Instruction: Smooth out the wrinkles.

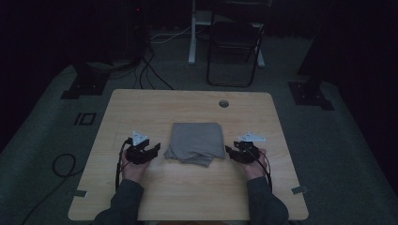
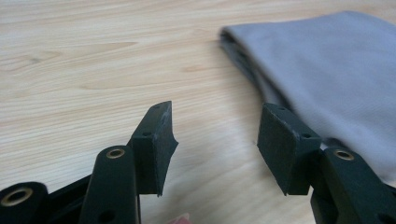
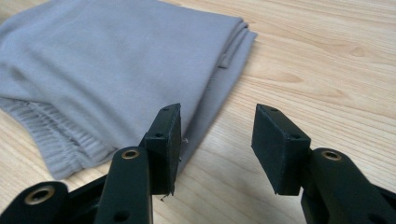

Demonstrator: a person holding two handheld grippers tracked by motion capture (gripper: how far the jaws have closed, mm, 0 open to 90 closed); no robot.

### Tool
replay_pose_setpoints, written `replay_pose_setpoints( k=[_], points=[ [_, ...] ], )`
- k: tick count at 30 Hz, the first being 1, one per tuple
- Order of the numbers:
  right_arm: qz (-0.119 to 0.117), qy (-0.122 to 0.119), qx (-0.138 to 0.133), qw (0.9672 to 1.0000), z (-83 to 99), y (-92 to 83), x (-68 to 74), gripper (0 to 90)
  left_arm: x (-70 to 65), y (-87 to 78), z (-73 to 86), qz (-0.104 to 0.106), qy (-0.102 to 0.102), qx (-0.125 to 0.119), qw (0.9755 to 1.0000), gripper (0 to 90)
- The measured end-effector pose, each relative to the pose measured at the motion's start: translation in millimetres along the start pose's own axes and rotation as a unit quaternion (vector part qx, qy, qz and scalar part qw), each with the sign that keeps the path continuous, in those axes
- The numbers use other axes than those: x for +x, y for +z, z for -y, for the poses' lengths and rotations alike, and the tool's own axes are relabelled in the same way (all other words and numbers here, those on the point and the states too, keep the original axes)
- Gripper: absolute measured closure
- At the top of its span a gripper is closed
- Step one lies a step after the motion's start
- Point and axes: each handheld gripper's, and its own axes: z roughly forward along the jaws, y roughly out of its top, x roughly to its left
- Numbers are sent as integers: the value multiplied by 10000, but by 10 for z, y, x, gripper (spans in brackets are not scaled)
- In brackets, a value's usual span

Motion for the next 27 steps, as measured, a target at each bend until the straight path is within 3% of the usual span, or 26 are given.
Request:
replay_pose_setpoints(
  k=[16, 27],
  points=[
    [168, 253, 8, 9995, 33, -50, -190, 474, 350, -88, 49, -379, -362, -9, 9986, 449],
    [188, 333, 72, 9992, 74, -36, -215, 463, 412, -91, 77, -439, -481, 4, 9979, 417]
  ],
)
